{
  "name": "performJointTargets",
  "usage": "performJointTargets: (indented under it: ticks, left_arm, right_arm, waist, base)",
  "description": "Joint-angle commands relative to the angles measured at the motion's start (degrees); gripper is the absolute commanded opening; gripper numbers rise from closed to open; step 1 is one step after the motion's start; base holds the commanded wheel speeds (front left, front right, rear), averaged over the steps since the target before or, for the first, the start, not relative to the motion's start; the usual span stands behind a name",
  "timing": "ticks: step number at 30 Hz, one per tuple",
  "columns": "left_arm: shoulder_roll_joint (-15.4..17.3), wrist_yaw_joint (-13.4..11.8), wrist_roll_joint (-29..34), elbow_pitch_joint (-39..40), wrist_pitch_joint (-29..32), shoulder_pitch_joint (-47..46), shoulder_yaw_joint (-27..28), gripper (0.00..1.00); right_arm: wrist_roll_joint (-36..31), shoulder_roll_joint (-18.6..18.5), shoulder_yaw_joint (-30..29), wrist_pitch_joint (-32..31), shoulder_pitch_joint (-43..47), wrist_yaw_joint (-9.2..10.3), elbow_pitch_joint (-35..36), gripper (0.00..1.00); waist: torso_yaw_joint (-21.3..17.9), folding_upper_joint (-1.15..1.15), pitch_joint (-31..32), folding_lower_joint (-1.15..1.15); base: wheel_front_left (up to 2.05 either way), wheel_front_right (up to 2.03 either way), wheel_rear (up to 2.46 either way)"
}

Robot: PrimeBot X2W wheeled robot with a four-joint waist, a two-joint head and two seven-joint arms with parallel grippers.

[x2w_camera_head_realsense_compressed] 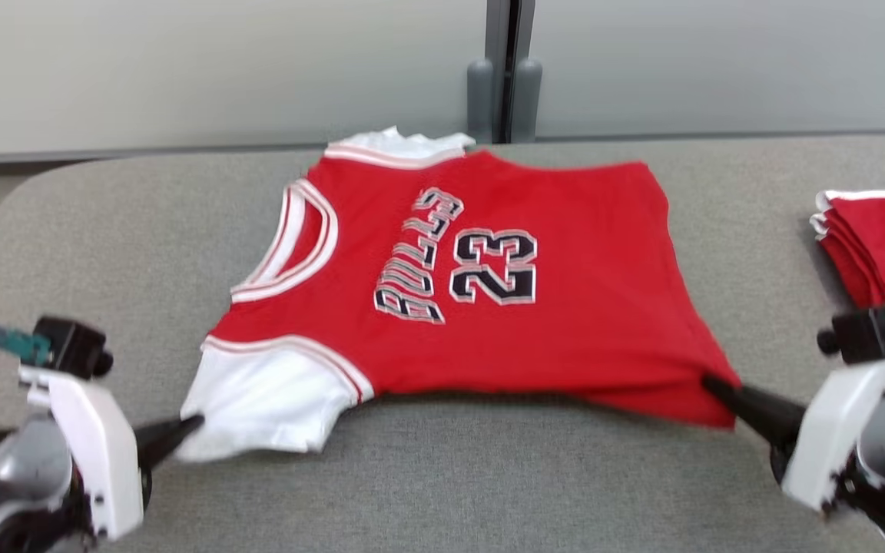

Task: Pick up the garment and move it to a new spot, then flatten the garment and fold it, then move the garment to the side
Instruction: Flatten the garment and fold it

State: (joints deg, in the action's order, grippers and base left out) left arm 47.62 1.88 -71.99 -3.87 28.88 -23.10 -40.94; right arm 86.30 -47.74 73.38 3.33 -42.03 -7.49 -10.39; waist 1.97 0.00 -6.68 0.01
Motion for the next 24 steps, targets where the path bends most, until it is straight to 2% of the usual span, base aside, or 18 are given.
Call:
performJointTargets:
  ticks: [1,7,12,15,18,24]
  left_arm:
    - [1.7,-1.2,-1.0,2.3,0.4,2.2,0.3,0.0]
    - [9.5,-7.6,-5.4,17.3,0.8,13.1,0.8,0.0]
    - [14.7,-11.2,-8.2,25.3,-0.7,19.3,1.9,0.0]
    - [16.5,-12.0,-9.3,27.8,-1.4,20.6,3.0,0.0]
    - [17.6,-11.7,-9.4,28.8,-0.8,19.0,4.0,0.0]
    - [16.4,-9.9,-10.4,26.4,4.5,12.3,5.0,0.0]
  right_arm:
    - [0.3,-1.2,0.0,-0.9,1.9,-0.01,0.8,0.0]
    - [0.6,-7.1,0.0,-4.0,8.1,-0.01,6.7,0.0]
    - [-0.1,-11.2,0.0,-4.9,11.2,-0.01,10.7,0.0]
    - [0.0,-12.2,-0.1,-4.9,11.9,-0.01,12.0,0.0]
    - [0.3,-11.9,-0.7,-4.8,11.3,-0.01,12.6,0.0]
    - [4.2,-9.4,-2.4,-7.0,9.1,-0.01,12.2,0.0]
  waist:
    - [0.0,0.0,1.7,-0.01]
    - [0.1,0.0,2.9,-0.01]
    - [0.1,0.0,2.6,-0.01]
    - [0.1,0.0,2.3,-0.01]
    - [0.0,0.0,2.0,-0.01]
    - [-0.6,0.0,0.2,-0.01]
  base:
    - [0.0,0.0,0.0]
    - [0.0,0.0,0.0]
    - [0.0,0.0,0.0]
    - [0.0,0.0,0.0]
    - [0.0,0.0,0.0]
    - [0.0,0.0,0.0]
